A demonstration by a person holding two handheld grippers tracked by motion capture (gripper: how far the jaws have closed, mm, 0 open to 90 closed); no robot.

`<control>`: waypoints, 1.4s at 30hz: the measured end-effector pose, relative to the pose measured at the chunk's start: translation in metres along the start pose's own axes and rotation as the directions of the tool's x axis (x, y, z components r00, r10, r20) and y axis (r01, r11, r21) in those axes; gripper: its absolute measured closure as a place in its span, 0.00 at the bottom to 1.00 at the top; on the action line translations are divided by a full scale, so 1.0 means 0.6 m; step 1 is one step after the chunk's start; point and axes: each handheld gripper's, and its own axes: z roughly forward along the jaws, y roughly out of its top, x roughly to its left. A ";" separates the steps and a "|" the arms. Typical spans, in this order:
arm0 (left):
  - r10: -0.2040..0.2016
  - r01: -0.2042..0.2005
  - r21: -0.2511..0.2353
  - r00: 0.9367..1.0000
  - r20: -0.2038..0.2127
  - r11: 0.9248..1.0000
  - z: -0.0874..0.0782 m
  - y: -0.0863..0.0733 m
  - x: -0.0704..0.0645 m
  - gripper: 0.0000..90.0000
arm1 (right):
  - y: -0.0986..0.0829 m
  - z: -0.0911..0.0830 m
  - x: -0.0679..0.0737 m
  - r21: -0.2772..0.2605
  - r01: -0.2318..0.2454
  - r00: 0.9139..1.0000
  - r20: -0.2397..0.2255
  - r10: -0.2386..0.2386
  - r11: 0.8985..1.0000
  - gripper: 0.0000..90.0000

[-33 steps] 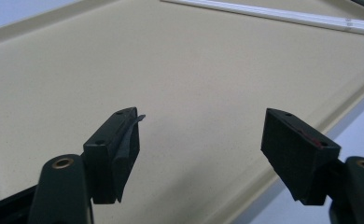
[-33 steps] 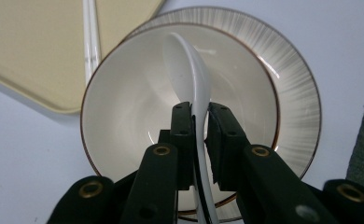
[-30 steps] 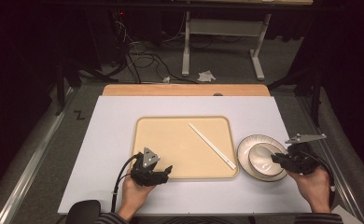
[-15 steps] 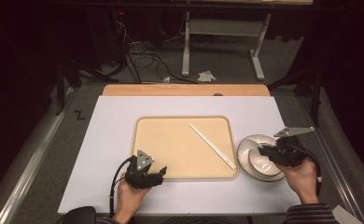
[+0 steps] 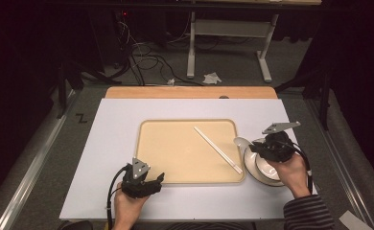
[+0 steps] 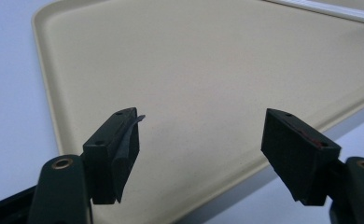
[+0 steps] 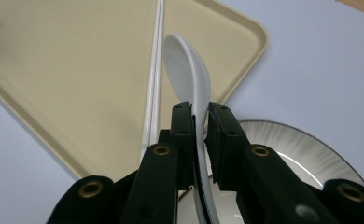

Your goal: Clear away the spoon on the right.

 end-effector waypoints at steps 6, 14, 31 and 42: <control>-0.005 0.005 -0.011 1.000 -0.028 1.000 -0.011 0.000 0.008 0.31 | 0.019 0.019 0.010 -0.003 0.034 0.999 -0.020 -0.034 0.999 0.92; -0.017 0.016 -0.025 0.998 -0.062 1.000 -0.024 0.000 0.017 0.31 | 0.052 0.046 0.030 -0.010 0.096 0.994 -0.043 -0.096 0.995 0.92; -0.029 0.027 -0.028 0.998 -0.060 0.999 -0.019 0.000 0.016 0.31 | 0.116 0.136 0.041 0.060 0.083 0.996 -0.025 -0.081 0.995 0.92; -0.014 0.014 -0.001 1.000 -0.020 1.000 -0.003 0.000 0.007 0.31 | 0.147 0.196 0.059 0.156 0.079 0.997 0.015 -0.082 0.985 0.92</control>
